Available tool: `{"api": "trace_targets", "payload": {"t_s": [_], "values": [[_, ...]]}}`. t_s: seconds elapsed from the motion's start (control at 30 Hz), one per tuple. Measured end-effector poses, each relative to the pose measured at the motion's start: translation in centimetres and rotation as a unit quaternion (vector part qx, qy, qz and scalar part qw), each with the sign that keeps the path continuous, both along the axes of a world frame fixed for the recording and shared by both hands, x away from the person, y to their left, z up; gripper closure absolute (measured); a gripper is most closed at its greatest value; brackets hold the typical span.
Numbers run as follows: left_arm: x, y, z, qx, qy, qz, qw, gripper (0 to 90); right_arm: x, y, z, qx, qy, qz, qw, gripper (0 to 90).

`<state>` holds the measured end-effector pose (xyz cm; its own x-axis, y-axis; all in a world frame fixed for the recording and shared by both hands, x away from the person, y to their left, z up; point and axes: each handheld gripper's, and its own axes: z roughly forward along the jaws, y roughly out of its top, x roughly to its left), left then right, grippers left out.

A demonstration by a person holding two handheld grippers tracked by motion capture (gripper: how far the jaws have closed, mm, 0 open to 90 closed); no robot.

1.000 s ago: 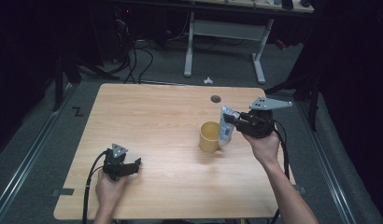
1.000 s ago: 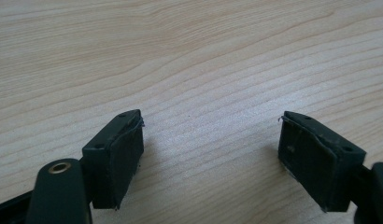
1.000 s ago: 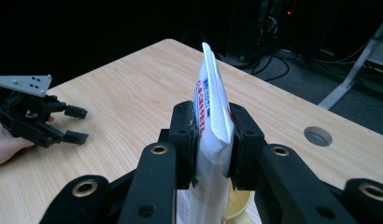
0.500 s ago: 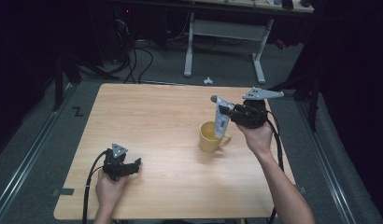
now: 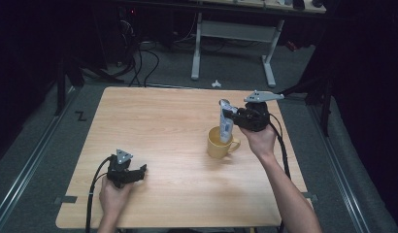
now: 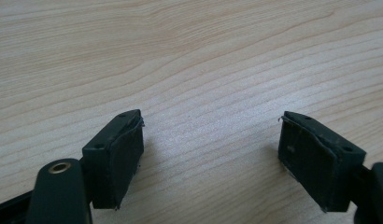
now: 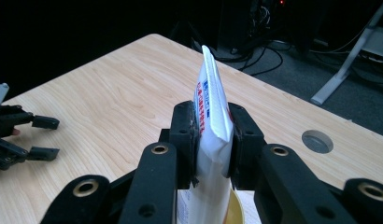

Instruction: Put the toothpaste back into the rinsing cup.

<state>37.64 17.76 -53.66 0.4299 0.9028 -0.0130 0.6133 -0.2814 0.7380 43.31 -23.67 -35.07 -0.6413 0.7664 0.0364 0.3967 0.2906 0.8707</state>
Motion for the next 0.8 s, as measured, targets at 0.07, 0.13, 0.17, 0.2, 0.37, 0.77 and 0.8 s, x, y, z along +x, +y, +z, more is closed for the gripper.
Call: {"api": "trace_targets", "payload": {"t_s": [0.07, 0.13, 0.17, 0.2, 0.37, 0.77, 0.8], "values": [[0.0, 0.0, 0.0, 0.0, 0.0, 0.0, 1.0, 22.6, 0.2, 0.2, -0.2, -0.005, 0.001, -0.001, 1.0, 75.0], [0.0, 0.0, 0.0, 0.0, 0.0, 0.0, 1.0, 22.6, 0.4, 0.3, -0.6, -0.009, 0.004, -0.002, 0.9999, 75.0], [0.0, 0.0, 0.0, 0.0, 0.0, 0.0, 1.0, 22.6, 0.6, 0.4, -0.7, -0.01, 0.007, -0.002, 0.9999, 75.0], [0.0, 0.0, 0.0, 0.0, 0.0, 0.0, 1.0, 22.6, 0.7, 0.4, -0.9, -0.011, 0.009, -0.003, 0.9999, 75.0], [0.0, 0.0, 0.0, 0.0, 0.0, 0.0, 1.0, 22.6, 1.1, 0.8, -1.5, -0.012, 0.016, -0.004, 0.9998, 75.0], [0.0, 0.0, 0.0, 0.0, 0.0, 0.0, 1.0, 22.6, 1.8, 1.1, -2.6, -0.018, 0.031, -0.006, 0.9993, 74.9], [0.0, 0.0, 0.0, 0.0, 0.0, 0.0, 1.0, 22.6, 1.8, 1.1, -2.8, -0.016, 0.032, -0.007, 0.9993, 74.9]]}}
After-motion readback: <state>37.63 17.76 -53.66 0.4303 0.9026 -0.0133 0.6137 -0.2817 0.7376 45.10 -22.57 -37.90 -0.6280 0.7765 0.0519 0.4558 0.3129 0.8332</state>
